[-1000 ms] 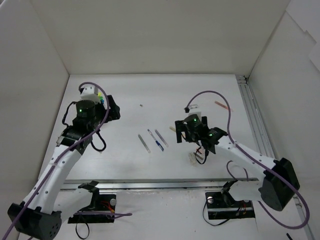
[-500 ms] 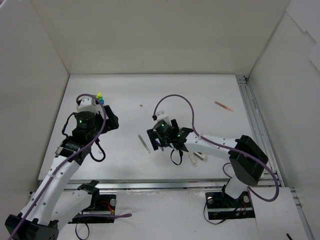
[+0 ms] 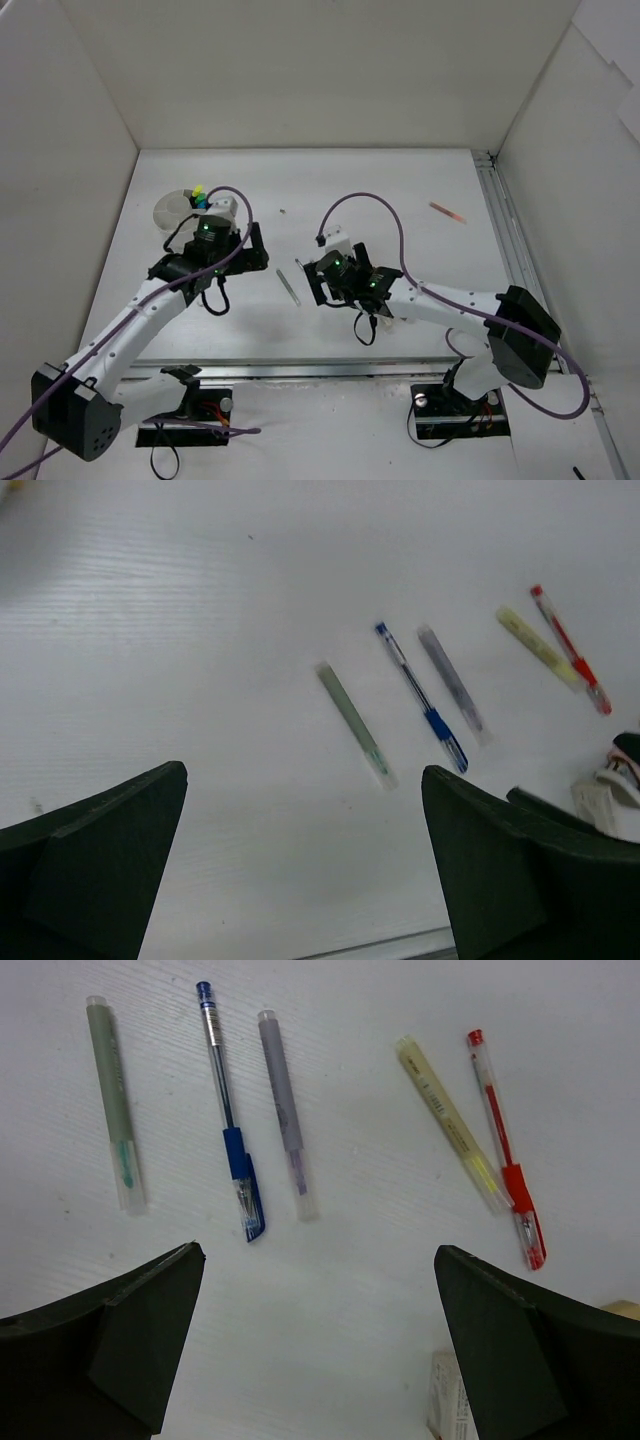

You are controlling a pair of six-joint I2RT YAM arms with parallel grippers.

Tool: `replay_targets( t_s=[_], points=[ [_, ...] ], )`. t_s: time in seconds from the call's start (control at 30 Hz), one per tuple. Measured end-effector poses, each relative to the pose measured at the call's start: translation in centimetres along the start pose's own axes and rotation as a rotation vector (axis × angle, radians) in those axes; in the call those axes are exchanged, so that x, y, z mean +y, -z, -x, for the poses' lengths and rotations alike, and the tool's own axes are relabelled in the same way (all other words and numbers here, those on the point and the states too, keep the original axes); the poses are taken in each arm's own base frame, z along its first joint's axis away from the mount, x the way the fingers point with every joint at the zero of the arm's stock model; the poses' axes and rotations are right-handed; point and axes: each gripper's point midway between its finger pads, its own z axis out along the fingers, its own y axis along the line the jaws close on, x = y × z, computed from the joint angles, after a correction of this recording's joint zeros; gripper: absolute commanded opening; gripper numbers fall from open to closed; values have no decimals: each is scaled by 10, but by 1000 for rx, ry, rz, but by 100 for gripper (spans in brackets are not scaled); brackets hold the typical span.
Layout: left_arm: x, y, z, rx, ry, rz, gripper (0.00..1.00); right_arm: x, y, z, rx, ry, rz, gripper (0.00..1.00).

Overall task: Sort the stationery into containers
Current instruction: Pick up the pen from the center of the board.

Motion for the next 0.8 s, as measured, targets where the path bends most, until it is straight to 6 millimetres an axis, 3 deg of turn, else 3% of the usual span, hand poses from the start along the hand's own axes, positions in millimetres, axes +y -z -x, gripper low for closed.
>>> replay_targets(
  t_s=[0.13, 0.27, 0.33, 0.53, 0.8],
  points=[
    [-37, -7, -44, 131, -113, -79, 99, -19, 13, 0, -30, -42, -42, 98],
    [-60, -20, -77, 268, -165, -90, 99, -35, 21, -3, -47, -80, -84, 98],
    [-63, -29, -84, 303, -152, -70, 98, -45, 27, -5, -61, -102, -111, 98],
    [-62, -67, -106, 431, -86, 43, 76, -76, 49, -14, -110, -167, -182, 98],
    [-49, -99, -144, 562, -1, 159, 63, -94, 65, -22, -137, -214, -207, 98]
  ],
)
